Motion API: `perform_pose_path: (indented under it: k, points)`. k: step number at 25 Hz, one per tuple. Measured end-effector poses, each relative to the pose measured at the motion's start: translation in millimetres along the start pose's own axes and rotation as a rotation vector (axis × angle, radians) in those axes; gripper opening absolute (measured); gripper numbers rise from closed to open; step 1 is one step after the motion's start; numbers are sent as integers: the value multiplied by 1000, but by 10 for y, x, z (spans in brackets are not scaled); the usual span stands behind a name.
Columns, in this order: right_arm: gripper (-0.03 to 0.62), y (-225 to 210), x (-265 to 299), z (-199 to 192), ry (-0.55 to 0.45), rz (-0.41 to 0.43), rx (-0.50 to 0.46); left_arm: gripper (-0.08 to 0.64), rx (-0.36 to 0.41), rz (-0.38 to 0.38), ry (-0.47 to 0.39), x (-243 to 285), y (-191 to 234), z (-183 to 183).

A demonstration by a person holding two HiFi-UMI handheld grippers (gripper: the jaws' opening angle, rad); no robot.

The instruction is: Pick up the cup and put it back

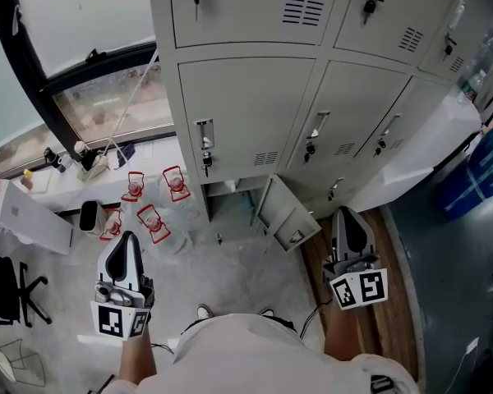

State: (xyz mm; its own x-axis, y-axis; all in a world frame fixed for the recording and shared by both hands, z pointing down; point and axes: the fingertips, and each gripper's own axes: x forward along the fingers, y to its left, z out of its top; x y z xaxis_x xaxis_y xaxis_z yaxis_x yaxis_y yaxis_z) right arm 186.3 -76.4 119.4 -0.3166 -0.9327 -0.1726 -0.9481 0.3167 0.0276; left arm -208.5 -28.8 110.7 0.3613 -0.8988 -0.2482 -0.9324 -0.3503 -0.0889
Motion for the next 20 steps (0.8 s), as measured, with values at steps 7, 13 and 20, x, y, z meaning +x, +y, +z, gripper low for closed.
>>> perform_pose_path:
  k: [7,13,20]
  points:
    - [17,36,25,12,-16,3,12,20,-2,-2,-11,20,17,20]
    - [17,39,4,60,-56,-17,-3,20,-71,-9,-35,81,-5,23]
    - [17,86,29,47,-51,-6,-9,20,-90,-10,-36,106,11,15]
